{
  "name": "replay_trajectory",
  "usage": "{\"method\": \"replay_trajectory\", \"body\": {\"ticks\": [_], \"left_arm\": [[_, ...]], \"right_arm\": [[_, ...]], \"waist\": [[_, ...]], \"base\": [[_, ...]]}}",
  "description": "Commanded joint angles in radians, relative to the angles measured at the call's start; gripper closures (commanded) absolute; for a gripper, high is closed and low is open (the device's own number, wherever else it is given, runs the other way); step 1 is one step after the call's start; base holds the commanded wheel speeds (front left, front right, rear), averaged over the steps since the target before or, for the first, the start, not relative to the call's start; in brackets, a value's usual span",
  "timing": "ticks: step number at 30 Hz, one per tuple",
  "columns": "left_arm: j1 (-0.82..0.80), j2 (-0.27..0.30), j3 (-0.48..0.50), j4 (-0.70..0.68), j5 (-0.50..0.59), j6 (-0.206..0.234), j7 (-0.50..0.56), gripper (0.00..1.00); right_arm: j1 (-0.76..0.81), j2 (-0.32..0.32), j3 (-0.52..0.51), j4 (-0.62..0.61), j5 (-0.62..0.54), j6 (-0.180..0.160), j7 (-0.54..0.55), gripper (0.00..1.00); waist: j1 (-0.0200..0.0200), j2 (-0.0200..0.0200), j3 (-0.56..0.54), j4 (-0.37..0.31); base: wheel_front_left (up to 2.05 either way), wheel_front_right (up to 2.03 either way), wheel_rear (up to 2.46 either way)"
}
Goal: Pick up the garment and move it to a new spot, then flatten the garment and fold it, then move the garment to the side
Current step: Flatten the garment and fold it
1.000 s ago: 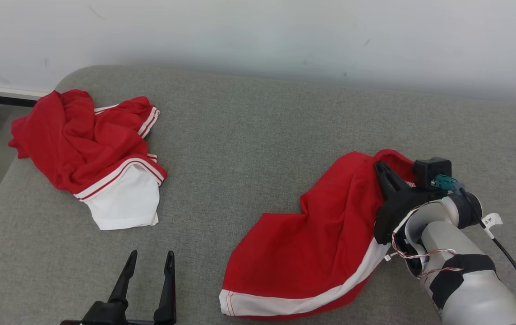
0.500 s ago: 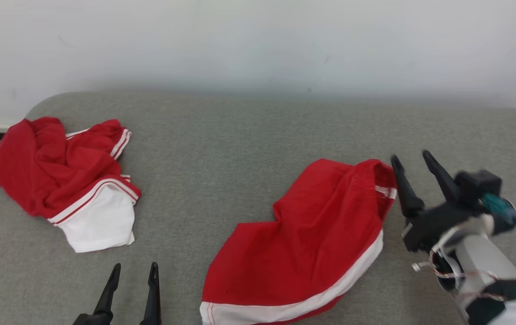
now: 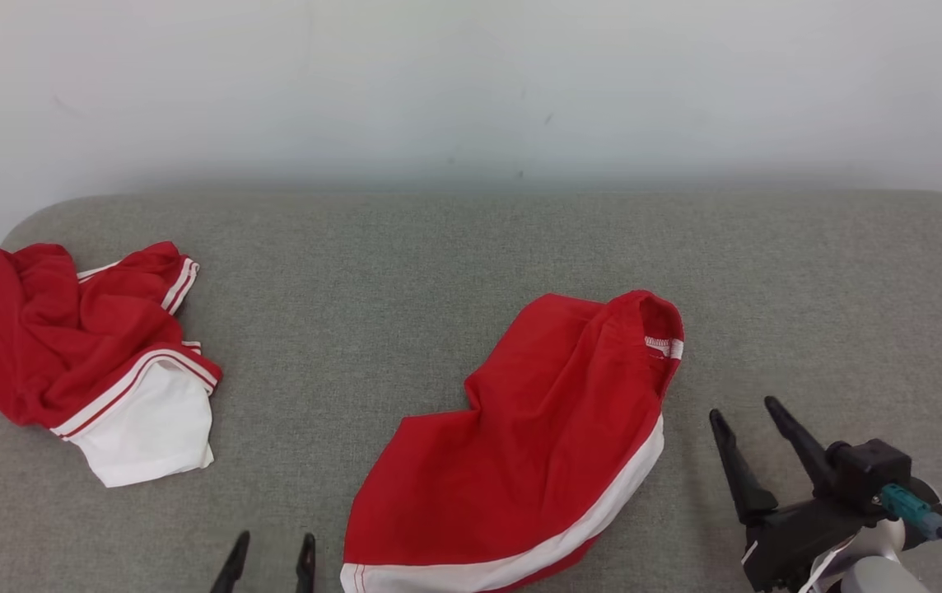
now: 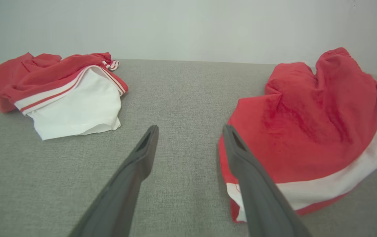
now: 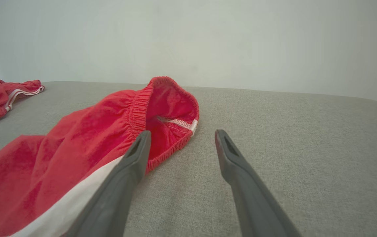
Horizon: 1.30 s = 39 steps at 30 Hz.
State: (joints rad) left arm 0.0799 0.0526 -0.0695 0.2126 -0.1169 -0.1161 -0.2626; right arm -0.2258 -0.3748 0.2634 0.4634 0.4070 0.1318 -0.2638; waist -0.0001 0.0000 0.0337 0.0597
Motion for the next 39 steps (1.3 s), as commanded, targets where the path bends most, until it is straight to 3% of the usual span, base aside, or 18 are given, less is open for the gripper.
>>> {"method": "replay_trajectory", "body": {"ticks": [1,15,16,17,18,24,31,39], "left_arm": [[0.014,0.007,-0.015,0.013,0.004,-0.007,-0.003,0.0],[-0.013,0.0,-0.031,-0.019,-0.016,-0.013,-0.003,0.0],[-0.014,-0.001,-0.027,-0.021,-0.017,-0.013,-0.003,0.0],[-0.015,-0.001,-0.024,-0.022,-0.017,-0.013,-0.003,0.0],[-0.017,-0.001,-0.021,-0.023,-0.016,-0.013,-0.003,0.0],[-0.009,-0.002,0.014,-0.033,-0.016,-0.012,-0.003,0.0],[0.02,-0.003,0.044,-0.047,-0.035,0.001,-0.003,0.0],[0.006,-0.003,0.02,-0.047,-0.052,0.014,-0.003,0.0]], "right_arm": [[0.01,0.003,0.017,-0.001,0.007,-0.002,0.0,0.0],[-0.042,0.092,0.085,0.143,0.153,-0.002,0.02,0.0],[-0.053,0.102,0.091,0.156,0.172,-0.002,0.019,0.25],[-0.06,0.11,0.102,0.174,0.193,-0.002,0.023,0.76],[-0.064,0.114,0.113,0.189,0.206,-0.002,0.024,1.0],[-0.07,0.086,0.121,0.199,0.17,-0.002,0.0,1.0],[0.071,0.061,-0.004,0.081,0.023,-0.002,-0.001,1.0],[0.208,0.109,-0.121,-0.105,-0.191,-0.002,0.146,1.0]], "waist": [[0.0001,0.0,0.005,0.004],[0.0001,0.0,0.007,0.075],[0.0001,0.0,0.007,0.077],[0.0001,0.0,0.008,0.08],[0.0001,0.0,0.008,0.083],[0.0001,0.0,0.002,0.082],[0.0001,0.0,-0.009,0.045],[0.0001,0.0,0.003,0.038]], "base": [[0.0,0.0,0.0],[0.0,0.0,0.0],[0.0,0.0,0.0],[0.0,0.0,0.0],[0.0,0.0,0.0],[0.0,0.0,0.0],[0.0,0.0,0.0],[0.0,0.0,0.0]]}}
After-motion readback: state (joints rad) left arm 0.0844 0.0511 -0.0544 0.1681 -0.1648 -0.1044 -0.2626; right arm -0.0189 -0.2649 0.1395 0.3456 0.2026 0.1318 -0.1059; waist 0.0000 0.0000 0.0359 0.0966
